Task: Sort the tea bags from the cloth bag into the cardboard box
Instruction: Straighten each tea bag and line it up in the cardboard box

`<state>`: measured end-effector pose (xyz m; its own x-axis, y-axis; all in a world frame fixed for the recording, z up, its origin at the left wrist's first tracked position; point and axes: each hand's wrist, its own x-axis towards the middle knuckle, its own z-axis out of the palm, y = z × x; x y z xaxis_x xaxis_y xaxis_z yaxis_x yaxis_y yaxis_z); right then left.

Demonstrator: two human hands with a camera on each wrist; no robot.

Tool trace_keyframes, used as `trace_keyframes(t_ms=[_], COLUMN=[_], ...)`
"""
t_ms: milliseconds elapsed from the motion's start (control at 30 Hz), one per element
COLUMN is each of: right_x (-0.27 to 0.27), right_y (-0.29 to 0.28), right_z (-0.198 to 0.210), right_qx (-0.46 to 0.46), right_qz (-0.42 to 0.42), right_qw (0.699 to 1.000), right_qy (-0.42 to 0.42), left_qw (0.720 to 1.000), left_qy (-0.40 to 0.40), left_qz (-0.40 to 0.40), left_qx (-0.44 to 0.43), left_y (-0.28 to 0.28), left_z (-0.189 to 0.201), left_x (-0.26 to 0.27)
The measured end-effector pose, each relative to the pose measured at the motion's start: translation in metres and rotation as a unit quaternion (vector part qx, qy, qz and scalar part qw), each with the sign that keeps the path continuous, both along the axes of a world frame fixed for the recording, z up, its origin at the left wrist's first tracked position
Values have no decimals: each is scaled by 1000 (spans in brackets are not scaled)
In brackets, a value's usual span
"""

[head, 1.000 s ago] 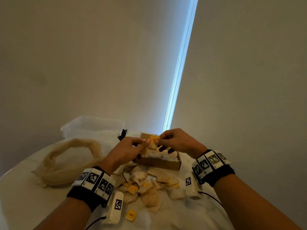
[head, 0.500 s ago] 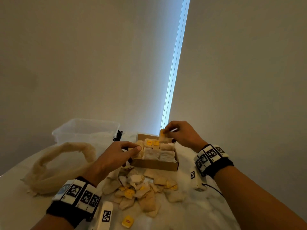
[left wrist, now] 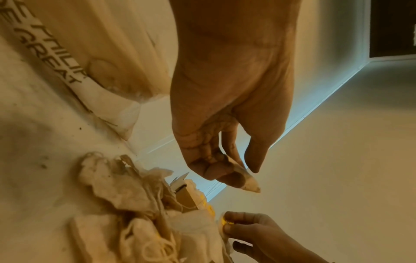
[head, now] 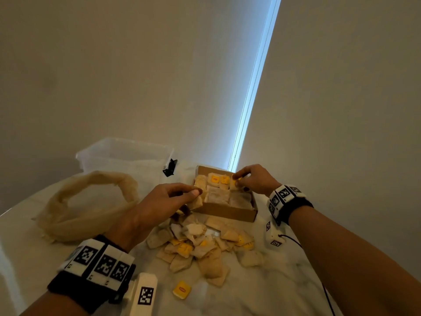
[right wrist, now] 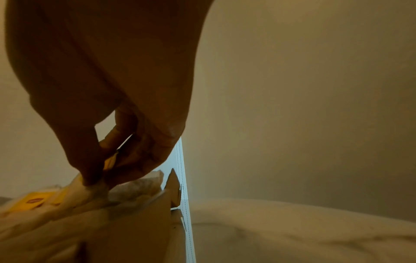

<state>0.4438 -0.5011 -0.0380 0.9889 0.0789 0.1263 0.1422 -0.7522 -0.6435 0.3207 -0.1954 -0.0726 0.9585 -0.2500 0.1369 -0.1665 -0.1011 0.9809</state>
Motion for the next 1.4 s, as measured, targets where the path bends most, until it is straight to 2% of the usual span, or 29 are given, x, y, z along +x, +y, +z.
trace_keyframes(t_ms=[167, 500, 633, 733, 800, 867, 933, 967, 1033, 1067, 1100, 1200, 1267, 1400], right_x=[6, -2, -9, -26, -50, -75, -98, -105, -117, -121, -122, -124, -124, -124], right_y=[5, 7, 0, 3, 19, 45, 66, 73, 83, 86, 88, 88, 88, 88], right_z=[-7, -7, 1, 7, 9, 6, 0, -3, -6, -6, -6, -12, -16, -18], right_qx=[-55, -36, -27, 91, 211, 295, 321, 352, 468, 498, 493, 412, 380, 391], right_qz=[-18, -34, -63, -77, -52, 7, 48, 67, 107, 122, 131, 148, 152, 128], right_qw=[998, 998, 994, 982, 967, 954, 944, 929, 861, 838, 839, 885, 900, 904], right_qy=[-4, -26, -88, -145, -131, -46, 51, 93, 167, 186, 189, 157, 147, 118], left_qw=[1000, 1000, 1000, 1000, 1000, 1000, 999, 999, 996, 995, 994, 990, 989, 994], left_qy=[3, 6, 9, 2, -5, -17, -27, -33, -52, -60, -66, -89, -93, -77], left_qz=[4, 2, 3, -3, -7, -4, -2, -3, 5, 10, 14, 22, 32, 45], left_qx=[-12, -4, -4, -1, 2, 9, 23, 34, 66, 79, 88, 112, 107, 68], left_y=[1, 0, 2, 0, -4, -8, -13, -15, -16, -15, -13, -8, -4, 8], left_z=[-2, -1, 0, 5, 10, 15, 18, 19, 19, 19, 19, 18, 18, 11], left_x=[0, 0, -4, -5, -4, -1, 1, 2, 1, 1, 0, -2, -3, -6])
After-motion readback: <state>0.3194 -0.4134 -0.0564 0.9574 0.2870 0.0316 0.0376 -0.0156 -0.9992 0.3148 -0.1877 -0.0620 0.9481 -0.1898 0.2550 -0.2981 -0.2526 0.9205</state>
